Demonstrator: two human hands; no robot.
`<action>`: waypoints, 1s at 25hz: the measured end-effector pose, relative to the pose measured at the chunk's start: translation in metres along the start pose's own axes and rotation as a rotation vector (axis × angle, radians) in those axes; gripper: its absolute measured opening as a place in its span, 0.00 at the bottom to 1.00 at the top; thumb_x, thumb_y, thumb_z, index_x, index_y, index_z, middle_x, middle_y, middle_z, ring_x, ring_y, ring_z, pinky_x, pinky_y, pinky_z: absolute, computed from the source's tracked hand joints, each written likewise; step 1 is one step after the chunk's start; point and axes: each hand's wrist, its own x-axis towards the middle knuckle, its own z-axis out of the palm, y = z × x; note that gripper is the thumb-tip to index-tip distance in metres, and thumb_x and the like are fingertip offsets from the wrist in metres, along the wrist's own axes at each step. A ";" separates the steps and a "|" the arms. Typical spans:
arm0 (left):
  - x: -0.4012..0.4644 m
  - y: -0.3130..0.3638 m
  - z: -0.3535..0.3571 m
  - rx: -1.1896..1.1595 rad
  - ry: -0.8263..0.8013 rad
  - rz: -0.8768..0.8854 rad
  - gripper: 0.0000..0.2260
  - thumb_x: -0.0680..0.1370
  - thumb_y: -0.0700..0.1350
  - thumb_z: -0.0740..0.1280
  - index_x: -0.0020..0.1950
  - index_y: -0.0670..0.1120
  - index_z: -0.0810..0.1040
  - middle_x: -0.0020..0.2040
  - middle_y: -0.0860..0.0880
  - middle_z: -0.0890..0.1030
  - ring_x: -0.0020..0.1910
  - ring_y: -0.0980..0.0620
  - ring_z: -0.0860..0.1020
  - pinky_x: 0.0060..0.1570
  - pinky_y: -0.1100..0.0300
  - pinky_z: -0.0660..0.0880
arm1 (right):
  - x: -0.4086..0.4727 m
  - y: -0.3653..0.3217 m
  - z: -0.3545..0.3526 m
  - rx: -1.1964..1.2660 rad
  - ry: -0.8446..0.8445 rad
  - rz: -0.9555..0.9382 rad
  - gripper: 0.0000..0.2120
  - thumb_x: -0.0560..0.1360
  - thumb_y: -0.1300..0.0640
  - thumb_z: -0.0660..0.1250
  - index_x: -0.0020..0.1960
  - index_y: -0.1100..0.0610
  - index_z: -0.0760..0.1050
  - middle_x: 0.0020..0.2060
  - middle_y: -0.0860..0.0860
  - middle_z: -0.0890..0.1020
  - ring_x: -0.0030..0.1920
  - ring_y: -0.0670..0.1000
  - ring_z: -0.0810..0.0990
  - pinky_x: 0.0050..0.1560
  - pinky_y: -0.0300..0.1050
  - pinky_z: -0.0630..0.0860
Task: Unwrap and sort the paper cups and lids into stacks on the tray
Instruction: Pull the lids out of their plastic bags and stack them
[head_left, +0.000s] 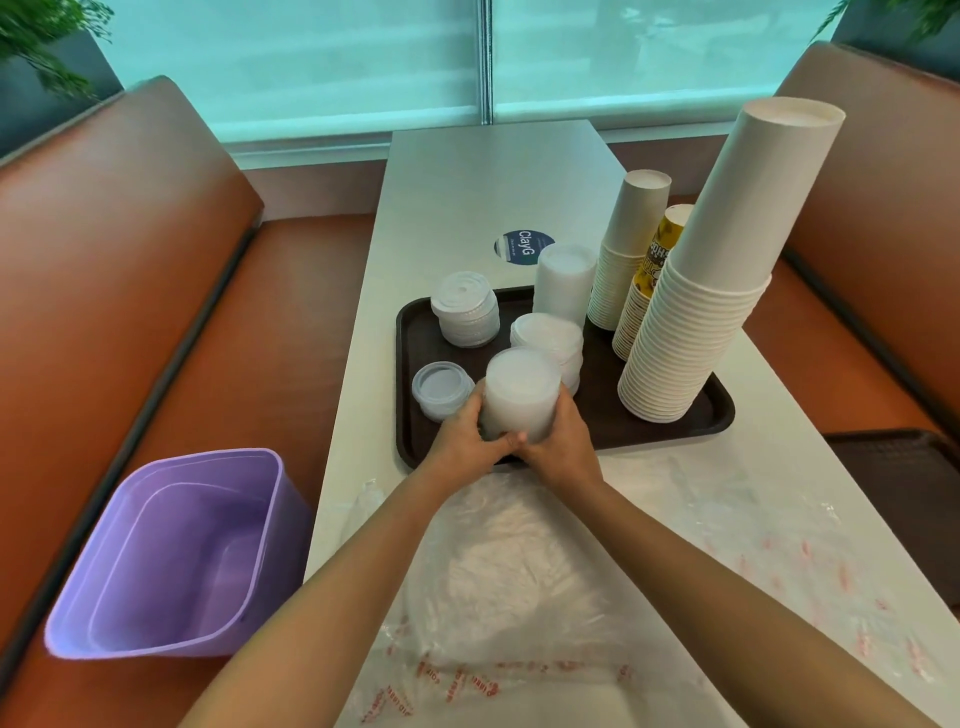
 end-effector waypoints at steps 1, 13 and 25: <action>-0.001 0.004 -0.001 0.061 0.132 0.076 0.32 0.69 0.44 0.72 0.72 0.46 0.65 0.65 0.50 0.71 0.67 0.50 0.70 0.66 0.57 0.68 | 0.002 0.002 0.000 -0.042 -0.009 -0.004 0.46 0.62 0.45 0.79 0.72 0.55 0.61 0.66 0.52 0.72 0.66 0.52 0.71 0.64 0.53 0.71; 0.037 0.087 0.001 0.712 -0.032 -0.058 0.32 0.74 0.57 0.68 0.74 0.49 0.63 0.72 0.48 0.68 0.70 0.47 0.66 0.67 0.51 0.64 | 0.004 0.002 -0.008 -0.125 -0.005 -0.019 0.49 0.62 0.44 0.78 0.74 0.54 0.56 0.68 0.51 0.68 0.66 0.51 0.70 0.63 0.51 0.73; 0.021 0.089 -0.003 0.451 -0.033 0.000 0.22 0.75 0.43 0.69 0.68 0.54 0.69 0.67 0.47 0.67 0.66 0.49 0.66 0.63 0.59 0.63 | 0.001 -0.007 0.004 -0.062 0.027 -0.003 0.50 0.59 0.41 0.78 0.73 0.54 0.59 0.66 0.52 0.72 0.65 0.52 0.71 0.63 0.56 0.73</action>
